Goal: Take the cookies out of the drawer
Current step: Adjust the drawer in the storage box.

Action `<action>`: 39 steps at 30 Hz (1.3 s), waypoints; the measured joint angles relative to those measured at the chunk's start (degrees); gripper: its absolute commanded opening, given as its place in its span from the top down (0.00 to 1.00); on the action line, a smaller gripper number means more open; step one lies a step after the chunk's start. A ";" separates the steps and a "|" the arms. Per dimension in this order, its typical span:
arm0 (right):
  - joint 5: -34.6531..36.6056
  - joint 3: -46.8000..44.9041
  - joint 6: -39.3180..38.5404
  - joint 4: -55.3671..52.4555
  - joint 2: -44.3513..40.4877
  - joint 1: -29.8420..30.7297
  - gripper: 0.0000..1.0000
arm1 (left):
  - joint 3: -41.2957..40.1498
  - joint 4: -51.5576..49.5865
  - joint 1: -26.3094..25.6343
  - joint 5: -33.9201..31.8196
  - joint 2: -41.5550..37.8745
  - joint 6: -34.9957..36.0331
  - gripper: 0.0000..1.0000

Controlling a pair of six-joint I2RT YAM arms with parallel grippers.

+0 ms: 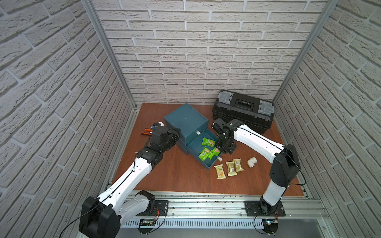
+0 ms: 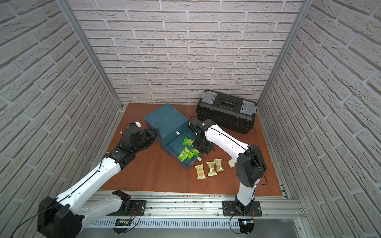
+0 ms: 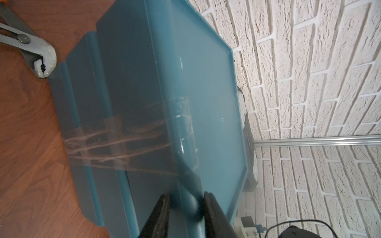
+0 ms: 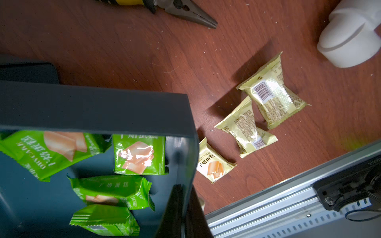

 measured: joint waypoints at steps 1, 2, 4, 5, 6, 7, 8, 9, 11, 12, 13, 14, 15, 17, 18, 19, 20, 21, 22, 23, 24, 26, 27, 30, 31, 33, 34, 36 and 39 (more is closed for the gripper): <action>-0.02 0.00 0.00 0.02 0.00 0.00 0.96 | 0.00 0.00 0.00 -0.02 0.00 0.00 0.69; -0.11 0.00 0.02 0.04 0.00 0.00 0.96 | -0.02 0.00 0.00 -0.02 0.00 0.00 0.69; -0.37 0.00 0.24 0.07 0.00 -0.02 0.96 | -0.04 0.00 0.00 -0.02 -0.04 0.00 0.69; -0.61 0.00 0.42 0.09 0.00 -0.04 0.96 | -0.07 0.02 0.02 -0.02 -0.07 0.00 0.69; -0.92 0.00 0.72 0.13 0.00 -0.04 0.95 | -0.11 0.07 0.02 -0.02 -0.09 0.00 0.69; -1.18 0.00 1.11 0.17 0.00 -0.07 0.95 | -0.13 0.11 0.02 -0.02 -0.11 0.00 0.69; -1.55 0.00 1.55 0.24 0.00 -0.07 0.95 | -0.15 0.13 0.02 -0.02 -0.13 0.00 0.69; -1.99 0.02 1.95 0.28 0.00 -0.07 0.95 | -0.17 0.13 0.02 -0.02 -0.13 0.00 0.68; -2.58 0.04 2.82 0.42 0.00 -0.07 0.95 | -0.22 0.17 0.02 -0.02 -0.15 0.00 0.69; -2.86 0.13 3.10 0.42 0.00 -0.07 0.95 | -0.26 0.24 0.02 -0.02 -0.17 0.00 0.69; -3.17 0.24 3.30 0.46 0.00 -0.07 0.95 | -0.26 0.24 0.02 -0.02 -0.20 0.00 0.69; -3.39 0.46 3.56 0.46 0.00 -0.07 0.95 | -0.28 0.28 0.02 -0.02 -0.20 0.00 0.68; -3.54 0.70 3.78 0.46 0.00 -0.07 0.95 | -0.28 0.28 0.02 -0.02 -0.20 0.00 0.68; -3.78 1.11 4.07 0.50 0.00 -0.04 0.94 | -0.28 0.31 0.02 -0.02 -0.20 0.00 0.69; -3.91 1.20 4.15 0.59 0.00 -0.04 0.94 | -0.28 0.31 0.02 -0.02 -0.20 0.00 0.69; -3.98 1.20 4.22 0.66 0.00 -0.04 0.93 | -0.28 0.31 0.02 -0.02 -0.20 0.00 0.69; -4.04 1.20 4.24 0.68 0.00 -0.04 0.91 | -0.28 0.31 0.02 -0.02 -0.20 0.00 0.69; -4.11 1.20 4.17 0.70 0.00 -0.04 0.89 | -0.28 0.31 0.02 -0.02 -0.20 0.00 0.69; -4.20 1.20 4.13 0.74 0.00 -0.04 0.88 | -0.28 0.31 0.02 -0.02 -0.20 0.00 0.69; -4.57 1.20 3.85 0.87 0.00 -0.02 0.86 | -0.28 0.31 0.02 -0.02 -0.20 0.00 0.69; -4.98 1.20 3.41 1.05 0.00 0.02 0.84 | -0.28 0.33 0.02 -0.02 -0.20 0.00 0.69; -5.81 1.20 2.36 1.42 0.00 0.24 0.81 | -0.28 0.33 0.02 -0.02 -0.20 0.00 0.69; -5.99 1.20 1.66 1.46 0.00 0.37 0.80 | -0.28 0.33 0.02 0.00 -0.20 0.00 0.69; -5.99 1.20 0.04 1.75 -0.04 0.52 0.73 | -0.28 0.33 0.02 0.00 -0.20 0.00 0.69; -5.84 1.20 -0.44 1.81 -0.11 0.52 0.71 | -0.28 0.33 0.02 0.00 -0.20 0.00 0.69; -5.27 1.20 -1.86 1.90 -0.63 0.55 0.68 | -0.28 0.35 0.02 0.00 -0.20 0.00 0.69; -4.87 1.20 -2.43 1.95 -1.07 0.55 0.66 | -0.28 0.35 0.02 0.00 -0.20 0.00 0.69; -3.93 1.20 -4.31 2.03 -2.45 0.55 0.61 | -0.28 0.35 0.02 0.00 -0.20 0.00 0.69; -1.97 0.85 -8.04 2.97 -5.84 0.55 0.45 | -0.28 0.35 0.02 0.00 -0.20 0.00 0.69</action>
